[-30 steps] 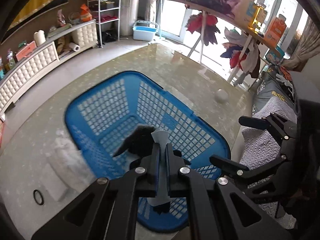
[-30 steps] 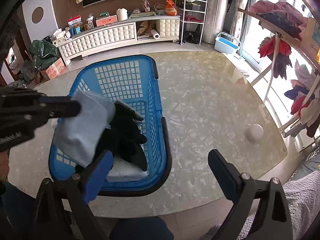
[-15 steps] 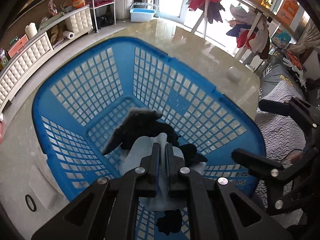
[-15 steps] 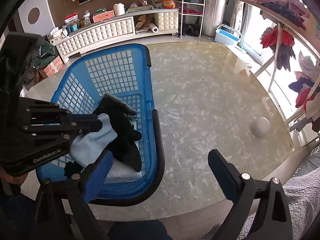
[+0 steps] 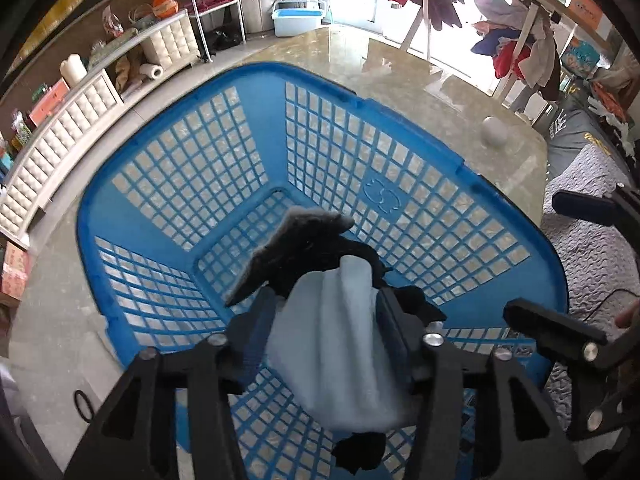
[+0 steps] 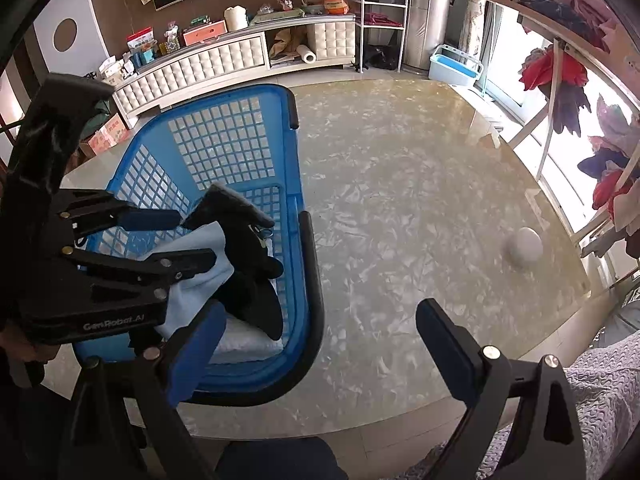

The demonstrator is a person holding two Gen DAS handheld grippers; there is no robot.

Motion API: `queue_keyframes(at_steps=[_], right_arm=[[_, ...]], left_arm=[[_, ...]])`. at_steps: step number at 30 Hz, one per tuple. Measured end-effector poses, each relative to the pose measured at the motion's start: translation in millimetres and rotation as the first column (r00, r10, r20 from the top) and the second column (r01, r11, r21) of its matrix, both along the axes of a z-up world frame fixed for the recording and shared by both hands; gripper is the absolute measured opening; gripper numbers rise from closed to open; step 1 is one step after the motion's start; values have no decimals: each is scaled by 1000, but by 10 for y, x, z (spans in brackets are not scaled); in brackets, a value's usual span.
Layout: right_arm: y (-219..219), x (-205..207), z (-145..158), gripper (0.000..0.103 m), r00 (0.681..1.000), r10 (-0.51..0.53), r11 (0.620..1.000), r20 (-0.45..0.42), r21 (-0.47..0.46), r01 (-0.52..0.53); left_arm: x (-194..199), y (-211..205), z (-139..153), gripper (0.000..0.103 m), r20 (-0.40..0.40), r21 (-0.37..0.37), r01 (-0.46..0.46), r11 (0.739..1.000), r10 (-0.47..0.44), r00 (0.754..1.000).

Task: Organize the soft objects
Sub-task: 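Carry the light blue cloth with the left gripper into the basket and release, then withdraw the left gripper from the basket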

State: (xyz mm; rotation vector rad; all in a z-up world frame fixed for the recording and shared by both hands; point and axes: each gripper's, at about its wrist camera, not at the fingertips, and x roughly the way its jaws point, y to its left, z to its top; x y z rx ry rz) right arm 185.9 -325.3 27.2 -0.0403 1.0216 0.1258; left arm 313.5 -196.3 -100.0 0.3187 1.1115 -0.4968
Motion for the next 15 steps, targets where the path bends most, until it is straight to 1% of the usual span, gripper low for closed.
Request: queue_keyframes(at_steps=[1, 2, 6, 9, 11, 12, 13, 14, 15], right_arm=[[-2, -2, 4, 96, 1000, -2, 1000, -1, 6, 2], [-3, 0, 5, 96, 1000, -3, 1000, -1, 9, 3], [46, -22, 63, 96, 1000, 3, 1000, 11, 16, -3], [110, -48, 123, 96, 1000, 12, 1000, 22, 20, -13], [156, -61, 163, 96, 999, 16, 1000, 30, 25, -17], [194, -72, 194, 96, 999, 20, 999, 35, 28, -21], [227, -81, 223, 96, 999, 25, 999, 43, 28, -26], [255, -81, 239, 96, 998, 29, 999, 49, 25, -30], [304, -95, 276, 96, 998, 38, 999, 58, 24, -40]], left_arm=[[-18, 11, 26, 62, 3, 3, 4, 1000, -4, 1000], [-39, 27, 52, 63, 4, 2, 7, 1000, -7, 1000], [-106, 134, 174, 63, 21, -11, 10, 1000, -10, 1000], [-141, 258, 249, 63, 34, -10, -15, 1000, 16, 999], [-172, 378, 317, 64, 47, -29, -44, 999, 45, 998], [-192, 438, 350, 67, 48, -42, -52, 998, 54, 997], [-225, 515, 406, 80, 57, -54, -63, 997, 66, 996], [-252, 575, 439, 89, 65, -57, -70, 996, 73, 995], [-287, 641, 479, 89, 77, -60, -76, 995, 81, 994]])
